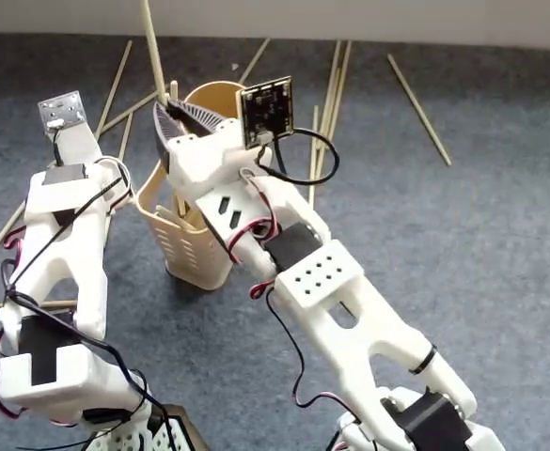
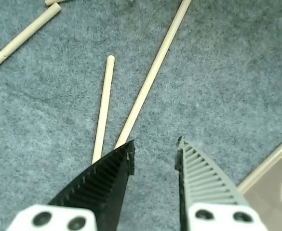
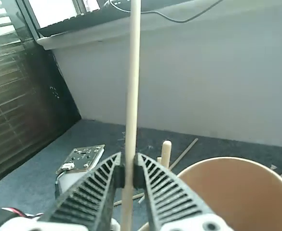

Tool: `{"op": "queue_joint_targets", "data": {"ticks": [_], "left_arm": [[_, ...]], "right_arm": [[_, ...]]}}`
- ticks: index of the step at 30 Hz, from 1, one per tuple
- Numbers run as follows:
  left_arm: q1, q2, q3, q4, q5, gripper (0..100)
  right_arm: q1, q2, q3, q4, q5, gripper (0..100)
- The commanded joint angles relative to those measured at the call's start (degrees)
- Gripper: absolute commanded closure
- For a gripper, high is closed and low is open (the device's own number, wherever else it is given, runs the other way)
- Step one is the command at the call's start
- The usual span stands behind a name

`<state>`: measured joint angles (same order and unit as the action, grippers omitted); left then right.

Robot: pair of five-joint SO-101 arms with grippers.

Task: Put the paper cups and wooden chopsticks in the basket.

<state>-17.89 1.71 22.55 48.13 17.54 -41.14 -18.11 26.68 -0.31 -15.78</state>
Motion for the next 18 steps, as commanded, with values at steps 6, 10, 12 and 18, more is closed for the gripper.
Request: {"op": "queue_joint_targets", "data": {"ticks": [6,10,12,18], "left_arm": [[-0.48,-0.40,-0.31,-0.70,-0.88,83],[-0.48,-0.40,-0.31,-0.70,-0.88,83],[-0.48,-0.40,-0.31,-0.70,-0.88,83],[-0.22,-0.40,-0.48,-0.70,-0.88,83]], "right_arm": [[1.54,-2.68,1.80,-0.84,4.66,74.1],[3.12,-2.95,1.36,-0.84,4.75,74.1],[5.76,-4.88,1.36,-0.84,4.75,74.1],[13.58,-18.24,1.27,-0.84,4.75,74.2]]}}
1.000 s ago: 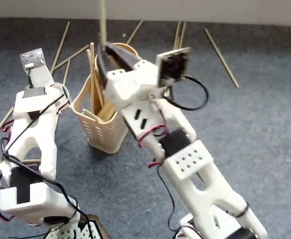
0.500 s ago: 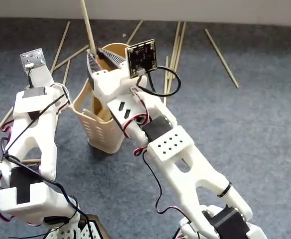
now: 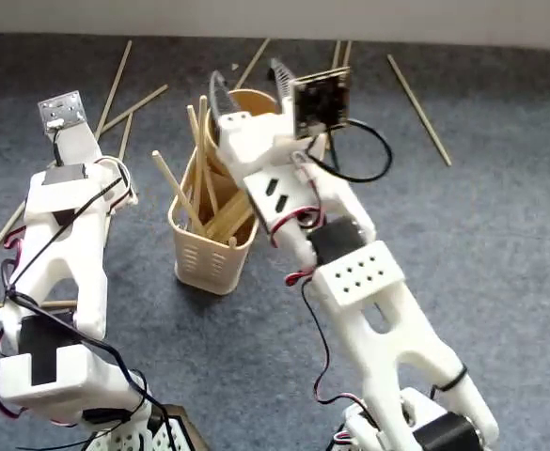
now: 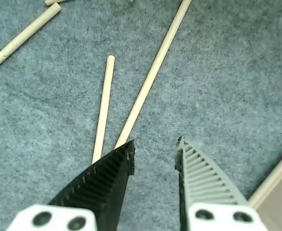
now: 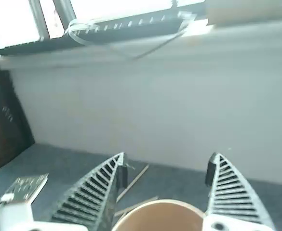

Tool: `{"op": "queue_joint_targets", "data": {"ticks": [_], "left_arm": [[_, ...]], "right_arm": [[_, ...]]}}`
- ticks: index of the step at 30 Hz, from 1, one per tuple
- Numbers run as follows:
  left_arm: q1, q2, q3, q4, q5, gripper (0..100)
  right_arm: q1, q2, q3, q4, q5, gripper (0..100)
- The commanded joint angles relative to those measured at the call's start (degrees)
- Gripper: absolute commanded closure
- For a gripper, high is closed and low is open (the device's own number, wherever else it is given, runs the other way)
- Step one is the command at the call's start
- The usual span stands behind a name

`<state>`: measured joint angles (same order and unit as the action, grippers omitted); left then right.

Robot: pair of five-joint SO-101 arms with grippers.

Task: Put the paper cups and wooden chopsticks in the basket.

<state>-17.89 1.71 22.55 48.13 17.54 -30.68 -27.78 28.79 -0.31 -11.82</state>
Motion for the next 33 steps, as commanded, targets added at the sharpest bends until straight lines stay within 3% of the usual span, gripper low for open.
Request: {"op": "queue_joint_targets", "data": {"ticks": [1,6,9,14,16,21,27,33], "left_arm": [[-0.22,-0.40,-0.57,-0.70,-0.88,83],[-0.22,-0.40,-0.40,-0.70,-0.88,83],[-0.22,-0.40,-0.31,-0.70,-0.88,83],[-0.22,-0.40,-0.22,-0.70,-0.88,83],[-0.22,-0.40,-0.22,-0.70,-0.88,83],[-0.22,-0.31,-0.22,-0.70,-0.88,83],[-0.22,-0.31,-0.22,-0.70,-0.88,83],[-0.13,-0.31,-0.22,-0.70,-0.88,83]], "right_arm": [[3.38,-11.12,-0.75,-0.66,0.79,74.2],[-0.48,-21.49,-2.33,11.12,0.88,74.2],[0.84,-26.15,-3.82,22.11,0.88,74.2],[19.91,-27.12,-3.38,35.47,0.88,74.3],[26.07,-23.69,-0.48,34.33,0.62,74.3],[27.38,-9.45,5.58,26.33,0.88,74.3],[22.29,6.29,3.74,25.80,0.53,74.3],[16.40,11.82,3.91,25.54,0.53,74.3]]}}
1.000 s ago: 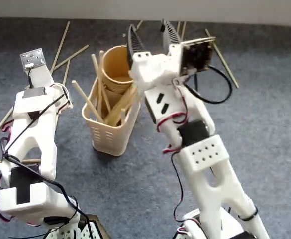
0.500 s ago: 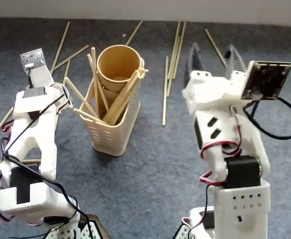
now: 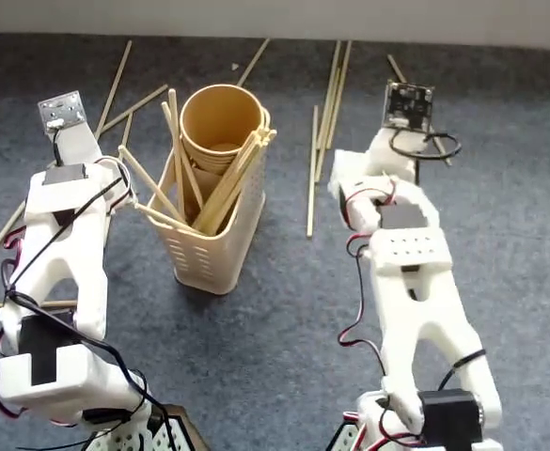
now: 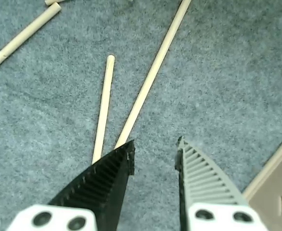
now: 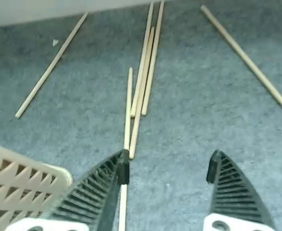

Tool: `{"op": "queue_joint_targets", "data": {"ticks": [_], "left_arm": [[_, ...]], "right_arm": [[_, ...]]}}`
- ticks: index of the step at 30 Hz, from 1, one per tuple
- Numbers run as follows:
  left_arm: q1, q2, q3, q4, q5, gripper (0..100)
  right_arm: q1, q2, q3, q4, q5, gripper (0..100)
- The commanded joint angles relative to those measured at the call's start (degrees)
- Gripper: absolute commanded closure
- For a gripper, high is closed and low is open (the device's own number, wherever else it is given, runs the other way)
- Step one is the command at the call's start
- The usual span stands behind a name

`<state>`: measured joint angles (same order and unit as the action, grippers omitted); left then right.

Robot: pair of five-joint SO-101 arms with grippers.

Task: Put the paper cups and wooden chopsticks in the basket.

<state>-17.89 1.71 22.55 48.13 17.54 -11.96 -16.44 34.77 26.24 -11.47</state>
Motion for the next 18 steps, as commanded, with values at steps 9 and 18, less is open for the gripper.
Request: {"op": "queue_joint_targets", "data": {"ticks": [9,18], "left_arm": [[-0.13,-0.31,-0.22,-0.70,-0.88,83],[-0.13,-0.31,-0.22,-0.53,-0.88,83]], "right_arm": [[-3.91,12.70,-2.51,-6.55,0.26,74.3],[-5.05,27.03,-6.55,-13.76,0.53,74.3]]}}
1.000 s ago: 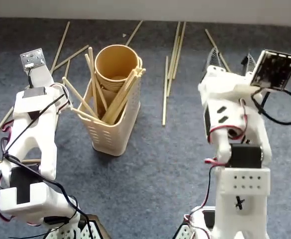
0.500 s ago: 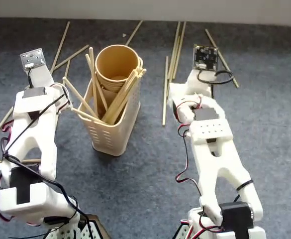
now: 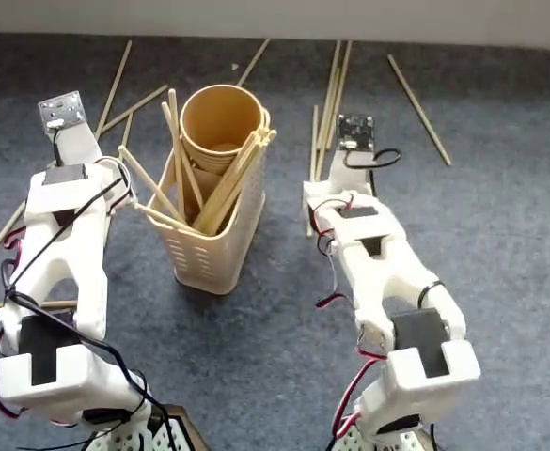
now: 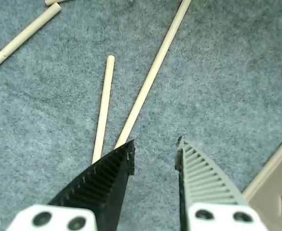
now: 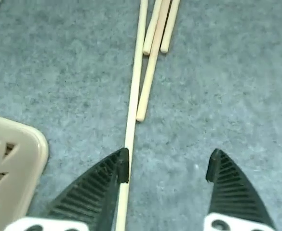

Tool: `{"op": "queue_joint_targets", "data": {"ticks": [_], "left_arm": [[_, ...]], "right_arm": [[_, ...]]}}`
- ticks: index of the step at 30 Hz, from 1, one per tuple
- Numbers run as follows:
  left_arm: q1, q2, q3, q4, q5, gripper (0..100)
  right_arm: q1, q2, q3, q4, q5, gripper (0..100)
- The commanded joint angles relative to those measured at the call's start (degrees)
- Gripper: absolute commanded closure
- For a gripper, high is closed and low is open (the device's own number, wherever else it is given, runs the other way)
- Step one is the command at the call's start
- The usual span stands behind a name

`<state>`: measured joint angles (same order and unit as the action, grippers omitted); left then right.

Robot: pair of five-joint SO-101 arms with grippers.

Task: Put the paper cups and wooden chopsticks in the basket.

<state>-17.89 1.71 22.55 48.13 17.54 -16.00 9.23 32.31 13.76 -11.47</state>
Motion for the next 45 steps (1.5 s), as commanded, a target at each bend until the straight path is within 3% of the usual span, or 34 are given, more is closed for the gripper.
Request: {"op": "queue_joint_targets", "data": {"ticks": [1,20,22,26,27,37,45], "left_arm": [[-0.13,-0.31,-0.22,-0.53,-0.88,83],[-0.13,-0.31,-0.22,-0.44,-0.88,83],[-0.13,-0.31,-0.22,-0.44,-0.88,83],[-0.13,-0.31,-0.22,-0.44,-0.88,83],[-0.13,-0.31,-0.22,-0.44,-0.88,83],[-0.13,-0.31,-0.22,-0.62,-0.88,83],[-0.13,-0.31,-0.22,-0.62,-0.88,83]], "right_arm": [[-1.10,2.59,-4.70,-1.27,0.53,74.3],[-4.18,6.99,-5.67,1.98,0.53,74.6],[-5.58,6.99,-5.49,1.98,0.62,79.4],[-6.46,6.99,-5.32,2.07,0.70,99.8],[-6.29,6.99,-5.32,2.07,0.88,99.5],[-4.53,2.15,-5.14,1.71,14.24,96.3],[7.52,-24.13,-5.23,3.30,-0.18,99.4]]}}
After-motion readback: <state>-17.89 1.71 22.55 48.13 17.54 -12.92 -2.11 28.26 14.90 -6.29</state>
